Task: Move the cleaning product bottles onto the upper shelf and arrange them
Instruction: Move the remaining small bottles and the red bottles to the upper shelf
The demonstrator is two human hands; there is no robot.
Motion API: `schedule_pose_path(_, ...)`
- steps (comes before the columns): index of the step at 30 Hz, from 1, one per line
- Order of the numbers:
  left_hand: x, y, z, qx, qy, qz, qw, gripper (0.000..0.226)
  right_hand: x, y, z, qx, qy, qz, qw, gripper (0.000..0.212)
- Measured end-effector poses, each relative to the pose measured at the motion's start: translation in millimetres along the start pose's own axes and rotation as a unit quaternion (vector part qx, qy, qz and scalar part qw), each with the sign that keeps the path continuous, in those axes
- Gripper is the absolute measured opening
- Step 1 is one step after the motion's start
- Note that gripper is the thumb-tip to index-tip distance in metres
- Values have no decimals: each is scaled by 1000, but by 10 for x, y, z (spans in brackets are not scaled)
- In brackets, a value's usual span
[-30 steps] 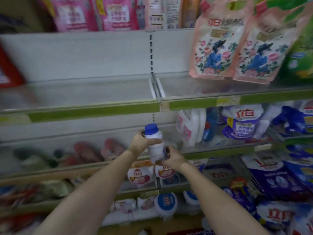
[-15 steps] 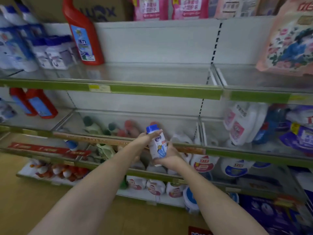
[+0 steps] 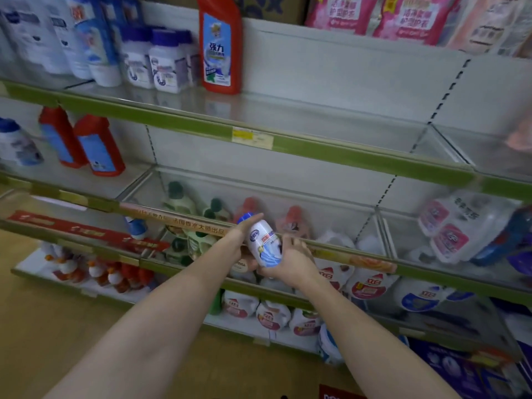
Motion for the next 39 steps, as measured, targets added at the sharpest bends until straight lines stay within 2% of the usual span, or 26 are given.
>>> schedule_pose_path(2, -58, -75, 115, 19, 29, 1, 999, 66, -57, 35, -34, -84, 18, -35, 996, 104)
schedule_pose_path(5, -163, -152, 254, 35, 75, 1, 997, 85, -57, 18, -71, -205, 19, -99, 974, 85)
schedule_pose_path(8, -242, -173, 307, 78, 54, -27, 995, 91, -112, 32, -187, -279, 8, -152, 948, 64)
schedule_pose_path(10, -214, -113, 389, 83, 45, -72, 993, 80, -211, 47, -251, -304, 17, -130, 944, 78)
schedule_pose_path(13, -204, -76, 477, 65, 14, -113, 991, 60, -249, 39, -323, -278, 42, -63, 958, 84)
schedule_pose_path(17, -262, -165, 608, -19, 46, -80, 996, 69, -257, 37, -396, -252, 75, -11, 965, 88)
schedule_pose_path(20, -315, -283, 616, -9, 56, -53, 997, 80, -299, 74, -428, -223, 71, -28, 972, 90)
schedule_pose_path(23, -366, -343, 577, 3, 47, -58, 997, 90, -343, 87, -458, -209, 54, -40, 976, 83)
schedule_pose_path(28, -380, -361, 605, -12, 56, -79, 995, 76, -476, 129, -470, -289, 30, -126, 949, 74)
schedule_pose_path(30, -381, -434, 623, -31, 38, -73, 996, 82, -456, 116, -494, -315, 35, -151, 936, 71)
schedule_pose_path(35, -316, -529, 803, -59, 55, -31, 996, 79, -516, 101, -591, -323, 28, -162, 932, 61)
schedule_pose_path(39, -233, -669, 1050, -83, 114, 4, 990, 74, -582, 33, -754, -296, -1, -156, 942, 60)
Point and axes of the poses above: each hand's wrist, its own x-axis away from the middle knuckle, its own y-axis out of the palm, z = x × y, the point moved 8 cm from there along -x, towards the middle knuckle, and after that the axes turned 15 degrees about x, right-handed, at the moved point
